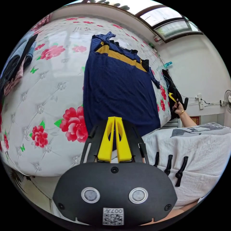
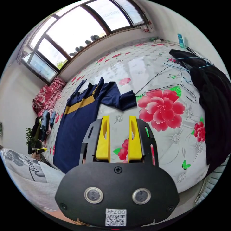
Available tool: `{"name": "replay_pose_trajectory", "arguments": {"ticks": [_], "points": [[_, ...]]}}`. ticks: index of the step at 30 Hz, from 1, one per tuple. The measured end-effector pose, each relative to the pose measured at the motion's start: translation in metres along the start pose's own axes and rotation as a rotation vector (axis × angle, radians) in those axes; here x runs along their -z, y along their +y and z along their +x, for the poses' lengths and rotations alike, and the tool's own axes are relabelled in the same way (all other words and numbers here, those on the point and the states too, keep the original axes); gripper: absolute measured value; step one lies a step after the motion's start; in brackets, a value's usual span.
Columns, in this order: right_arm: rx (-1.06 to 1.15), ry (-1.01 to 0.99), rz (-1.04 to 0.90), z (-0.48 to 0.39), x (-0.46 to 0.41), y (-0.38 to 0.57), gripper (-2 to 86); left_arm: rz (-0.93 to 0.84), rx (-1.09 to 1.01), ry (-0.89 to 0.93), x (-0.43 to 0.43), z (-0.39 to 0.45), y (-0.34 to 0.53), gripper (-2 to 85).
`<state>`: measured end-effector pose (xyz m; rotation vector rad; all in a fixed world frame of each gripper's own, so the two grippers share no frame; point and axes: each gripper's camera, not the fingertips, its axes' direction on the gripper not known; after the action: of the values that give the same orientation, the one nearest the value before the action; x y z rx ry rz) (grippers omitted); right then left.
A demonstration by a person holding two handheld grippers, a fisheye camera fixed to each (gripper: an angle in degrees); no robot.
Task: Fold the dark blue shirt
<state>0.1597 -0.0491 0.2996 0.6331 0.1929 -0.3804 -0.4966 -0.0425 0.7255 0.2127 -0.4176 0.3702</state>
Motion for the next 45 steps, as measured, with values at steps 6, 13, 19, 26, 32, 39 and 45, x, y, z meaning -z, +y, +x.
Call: {"name": "replay_pose_trajectory", "arguments": {"ticks": [6, 13, 19, 26, 32, 39, 45], "points": [[-0.024, 0.083, -0.025, 0.036, -0.057, -0.078, 8.8, -0.009, -0.122, 0.008, -0.029, 0.043, -0.099, -1.0], [0.126, 0.117, -0.157, 0.034, -0.125, -0.114, 3.0, -0.013, -0.271, 0.053, -0.078, 0.087, -0.222, -1.0], [0.202, 0.141, -0.148, 0.023, -0.105, -0.112, 0.1, -0.033, -0.358, 0.083, -0.122, 0.114, -0.291, -1.0], [0.257, 0.031, -0.053, 0.033, -0.05, -0.104, 2.4, -0.102, -0.478, 0.107, -0.171, 0.143, -0.352, -1.0], [0.192, 0.024, -0.086, 0.044, -0.073, -0.109, 6.2, -0.122, -0.5, 0.132, -0.19, 0.15, -0.386, -1.0], [0.203, 0.042, -0.199, 0.048, -0.118, -0.14, 2.9, -0.128, -0.453, 0.152, -0.207, 0.136, -0.407, -1.0], [0.253, 0.163, -0.07, 0.021, -0.063, -0.15, 0.0, -0.124, -0.465, 0.113, -0.213, 0.136, -0.419, -1.0]]}}
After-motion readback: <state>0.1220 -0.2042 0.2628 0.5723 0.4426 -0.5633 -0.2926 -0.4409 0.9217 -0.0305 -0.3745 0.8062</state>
